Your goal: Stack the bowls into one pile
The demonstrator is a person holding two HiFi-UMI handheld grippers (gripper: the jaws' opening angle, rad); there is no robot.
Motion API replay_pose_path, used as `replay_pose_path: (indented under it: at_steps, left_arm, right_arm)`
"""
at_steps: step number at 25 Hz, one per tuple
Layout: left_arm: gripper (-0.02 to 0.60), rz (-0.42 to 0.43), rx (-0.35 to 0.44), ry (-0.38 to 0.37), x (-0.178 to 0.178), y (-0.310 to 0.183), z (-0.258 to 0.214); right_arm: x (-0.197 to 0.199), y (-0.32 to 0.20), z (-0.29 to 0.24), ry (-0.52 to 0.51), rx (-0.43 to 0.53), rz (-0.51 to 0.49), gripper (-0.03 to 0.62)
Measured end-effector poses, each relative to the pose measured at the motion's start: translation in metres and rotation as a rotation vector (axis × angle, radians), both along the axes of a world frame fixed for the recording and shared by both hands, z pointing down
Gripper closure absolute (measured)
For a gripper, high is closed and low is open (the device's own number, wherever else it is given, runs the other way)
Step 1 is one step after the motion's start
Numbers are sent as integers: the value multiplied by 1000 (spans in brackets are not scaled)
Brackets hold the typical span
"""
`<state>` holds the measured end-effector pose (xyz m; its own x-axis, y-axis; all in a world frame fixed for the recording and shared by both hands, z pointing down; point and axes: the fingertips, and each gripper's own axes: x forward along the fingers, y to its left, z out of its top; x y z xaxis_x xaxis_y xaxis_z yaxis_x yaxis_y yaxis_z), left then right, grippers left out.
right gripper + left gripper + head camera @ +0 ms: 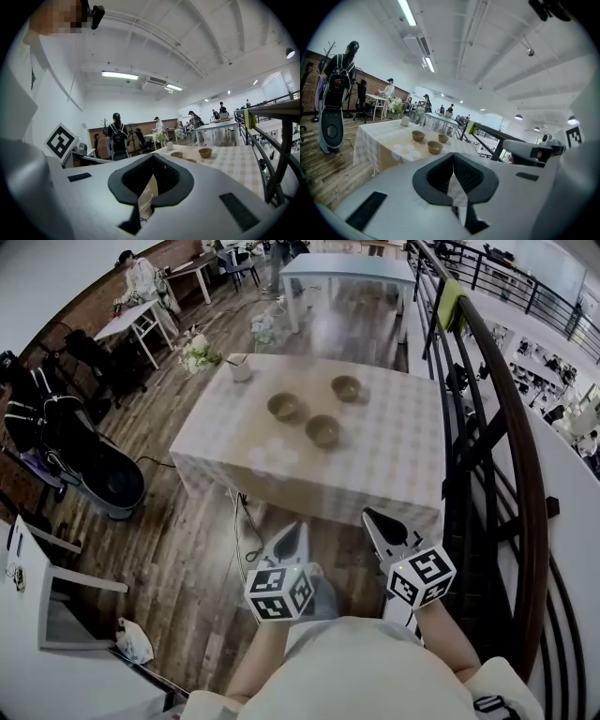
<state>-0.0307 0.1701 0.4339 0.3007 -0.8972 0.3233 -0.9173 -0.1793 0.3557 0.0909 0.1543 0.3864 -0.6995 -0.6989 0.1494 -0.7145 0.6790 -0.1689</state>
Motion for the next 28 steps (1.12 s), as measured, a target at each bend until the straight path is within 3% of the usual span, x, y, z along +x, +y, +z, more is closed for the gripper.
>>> replay_pose_path:
  at_steps: [22, 28]
  left_arm:
    - [577, 62, -17, 7, -89, -143, 4]
    - [577, 75, -23, 7, -98, -187, 9]
  right_arm:
    - [-94, -139, -4, 10, -5, 48, 594]
    - [-103, -182, 1, 23, -3, 62, 594]
